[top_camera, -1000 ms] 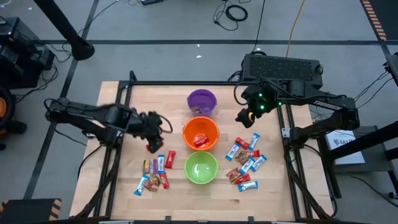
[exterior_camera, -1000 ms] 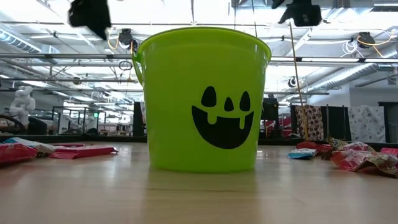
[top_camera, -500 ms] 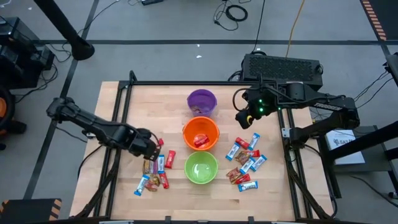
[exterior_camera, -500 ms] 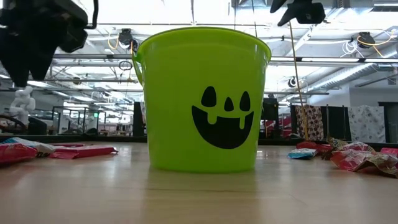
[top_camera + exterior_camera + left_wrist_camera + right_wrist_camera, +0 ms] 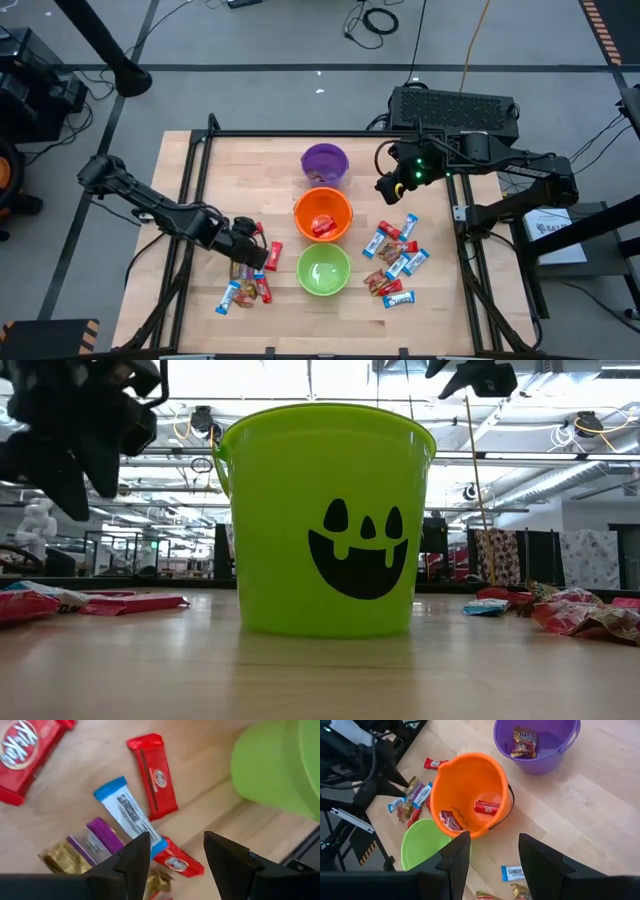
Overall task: Sort candy by brand, put in halloween buckets
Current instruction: Put red chocolate bar into the orange bucket
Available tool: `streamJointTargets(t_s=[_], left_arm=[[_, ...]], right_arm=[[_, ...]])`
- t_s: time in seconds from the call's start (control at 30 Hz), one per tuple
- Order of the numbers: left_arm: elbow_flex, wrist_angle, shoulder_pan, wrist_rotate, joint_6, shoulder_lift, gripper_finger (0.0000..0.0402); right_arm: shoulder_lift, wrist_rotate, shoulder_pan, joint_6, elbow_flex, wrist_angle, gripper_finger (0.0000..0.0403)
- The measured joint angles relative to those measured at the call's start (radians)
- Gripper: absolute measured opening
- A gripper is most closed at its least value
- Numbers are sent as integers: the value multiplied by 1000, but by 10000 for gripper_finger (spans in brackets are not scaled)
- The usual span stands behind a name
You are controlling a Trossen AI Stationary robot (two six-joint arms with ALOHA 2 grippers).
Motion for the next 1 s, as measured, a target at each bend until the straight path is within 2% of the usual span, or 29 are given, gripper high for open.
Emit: streamJointTargets(t_s=[0.17,0.4,0.67,0.73,0.9,1.0], left_arm=[[-10,-28,-9,-7,-21,41,191],[-6,-1,-42,-123,27,43,191],[21,-53,-7,-135,57,42,191],[21,-93,21,-91,85,42,191],[20,-105,114,129,280,38,191],[20,-112,158,131,357,36,191]], right_arm=[[0,0,0,0,0,0,160],[0,2,0,-48,0,27,160],[12,31,0,-90,0,29,160],[22,30,0,-103,0,36,160],[48,17,0,-114,1,54,160],[57,10,0,-111,0,57,160]])
